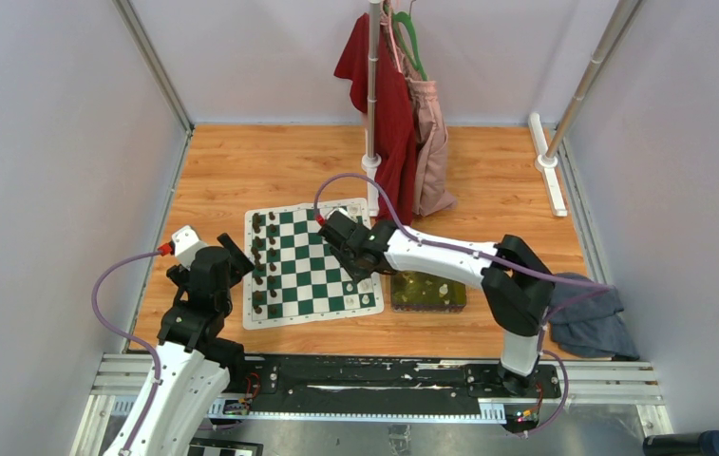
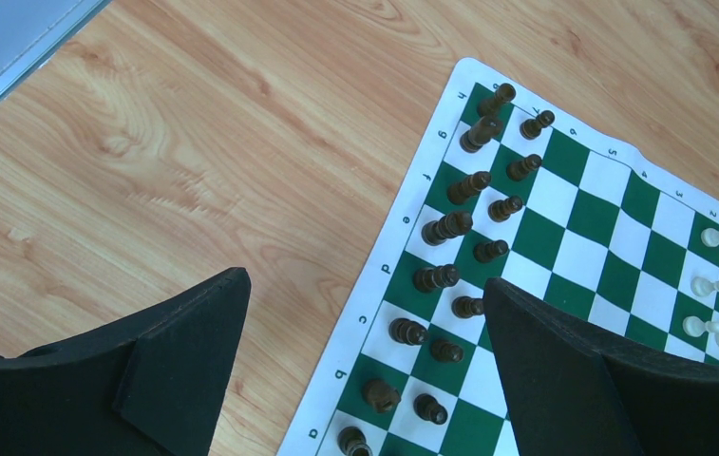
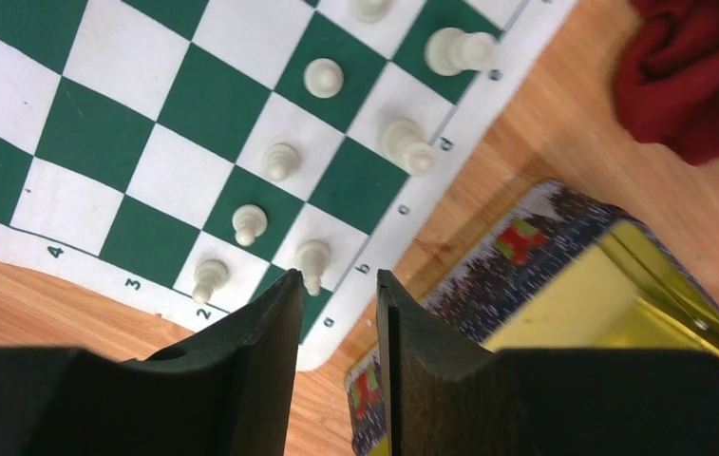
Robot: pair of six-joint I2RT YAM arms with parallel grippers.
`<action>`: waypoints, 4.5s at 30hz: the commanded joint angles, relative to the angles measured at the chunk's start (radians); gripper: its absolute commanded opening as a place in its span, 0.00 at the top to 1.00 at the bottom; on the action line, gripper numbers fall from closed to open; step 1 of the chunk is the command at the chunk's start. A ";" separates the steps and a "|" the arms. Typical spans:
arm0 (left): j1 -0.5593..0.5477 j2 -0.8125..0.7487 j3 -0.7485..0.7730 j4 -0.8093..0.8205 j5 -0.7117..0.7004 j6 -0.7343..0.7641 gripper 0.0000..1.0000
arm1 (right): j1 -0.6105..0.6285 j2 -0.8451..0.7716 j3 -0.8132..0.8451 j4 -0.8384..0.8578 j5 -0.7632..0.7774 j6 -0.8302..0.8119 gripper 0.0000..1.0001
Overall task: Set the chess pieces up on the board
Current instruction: Place the chess piece on the chessboard, then pick up the chess piece from the storage box, then place the chess piece on the chessboard.
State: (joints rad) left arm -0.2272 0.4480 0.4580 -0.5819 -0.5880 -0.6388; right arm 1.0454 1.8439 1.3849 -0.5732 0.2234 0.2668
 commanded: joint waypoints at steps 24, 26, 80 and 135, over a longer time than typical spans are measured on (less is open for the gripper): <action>-0.009 0.021 -0.010 -0.001 0.001 0.007 0.00 | -0.314 -0.477 -0.423 -0.129 0.126 0.196 0.53; -0.009 0.021 -0.009 -0.001 0.000 0.007 0.00 | -0.328 -0.472 -0.441 -0.119 0.113 0.203 0.53; -0.009 0.024 -0.010 -0.002 -0.002 0.007 0.00 | -0.401 -0.454 -0.558 -0.043 0.001 0.230 1.00; -0.011 -0.003 -0.013 -0.012 -0.018 -0.007 0.00 | -0.104 -0.065 0.115 -0.209 -0.051 0.066 1.00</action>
State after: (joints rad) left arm -0.2317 0.4541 0.4580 -0.5850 -0.5846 -0.6388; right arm 0.9195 1.7424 1.4651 -0.7559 0.1822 0.3496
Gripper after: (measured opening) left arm 0.999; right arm 0.135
